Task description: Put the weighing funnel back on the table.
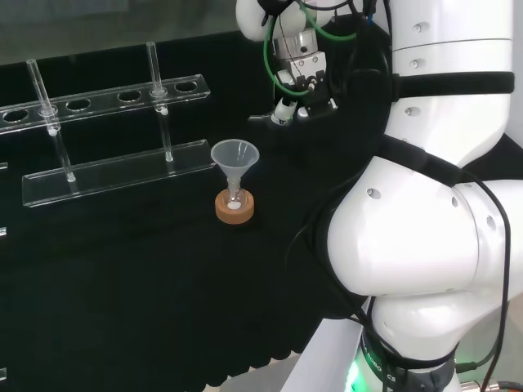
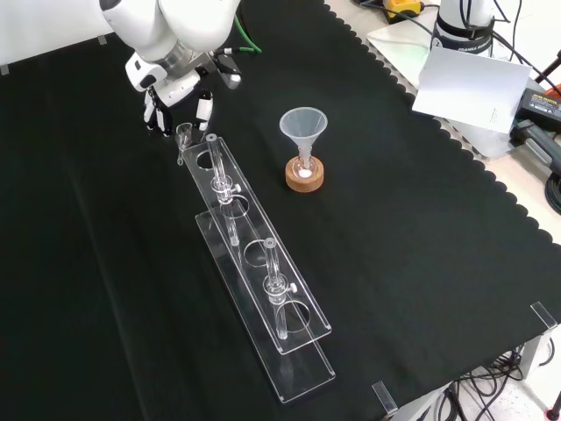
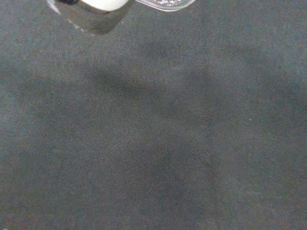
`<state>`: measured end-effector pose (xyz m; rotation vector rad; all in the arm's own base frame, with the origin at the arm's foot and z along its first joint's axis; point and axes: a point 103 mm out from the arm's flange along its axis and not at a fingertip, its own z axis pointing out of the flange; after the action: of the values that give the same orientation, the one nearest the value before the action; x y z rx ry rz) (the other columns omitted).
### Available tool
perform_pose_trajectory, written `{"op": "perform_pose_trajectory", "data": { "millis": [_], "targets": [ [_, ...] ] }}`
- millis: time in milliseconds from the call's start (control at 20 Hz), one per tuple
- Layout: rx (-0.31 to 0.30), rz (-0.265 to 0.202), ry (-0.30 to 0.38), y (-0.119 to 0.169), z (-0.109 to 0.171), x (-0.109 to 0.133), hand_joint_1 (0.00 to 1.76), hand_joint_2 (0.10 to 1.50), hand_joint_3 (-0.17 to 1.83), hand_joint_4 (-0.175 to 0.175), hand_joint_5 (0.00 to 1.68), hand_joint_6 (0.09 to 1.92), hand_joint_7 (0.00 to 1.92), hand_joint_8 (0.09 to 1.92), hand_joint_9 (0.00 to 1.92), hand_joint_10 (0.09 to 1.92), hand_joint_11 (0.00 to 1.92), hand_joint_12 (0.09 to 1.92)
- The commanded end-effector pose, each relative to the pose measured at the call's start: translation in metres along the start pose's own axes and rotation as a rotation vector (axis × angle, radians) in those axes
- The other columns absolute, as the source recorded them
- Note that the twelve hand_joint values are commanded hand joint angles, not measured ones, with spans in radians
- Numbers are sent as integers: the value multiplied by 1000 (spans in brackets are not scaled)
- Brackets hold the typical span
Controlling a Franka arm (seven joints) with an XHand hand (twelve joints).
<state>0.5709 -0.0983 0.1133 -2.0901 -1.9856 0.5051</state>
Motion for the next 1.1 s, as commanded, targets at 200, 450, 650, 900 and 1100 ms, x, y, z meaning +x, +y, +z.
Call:
{"op": "perform_pose_trajectory", "data": {
  "millis": [200, 450, 650, 900, 1100],
  "targets": [
    [-3, -26, -36, 14, 16, 8, 1132, 1029, -175, 175, 1427, 256, 534, 650, 904, 304, 735, 1043],
    [4, -41, -46, 19, 23, 16, 1132, 1029, -175, 175, 1426, 258, 534, 650, 904, 305, 734, 1044],
    [7, -54, -57, 22, 28, 22, 1132, 1029, -175, 175, 1425, 259, 533, 650, 903, 306, 732, 1045],
    [-1, -64, -63, 22, 30, 24, 1132, 1029, -175, 175, 1424, 261, 533, 651, 903, 306, 731, 1046],
    [-6, -70, -59, 22, 31, 25, 1132, 1030, -175, 175, 1423, 263, 532, 651, 902, 307, 730, 1046]
  ]
}}
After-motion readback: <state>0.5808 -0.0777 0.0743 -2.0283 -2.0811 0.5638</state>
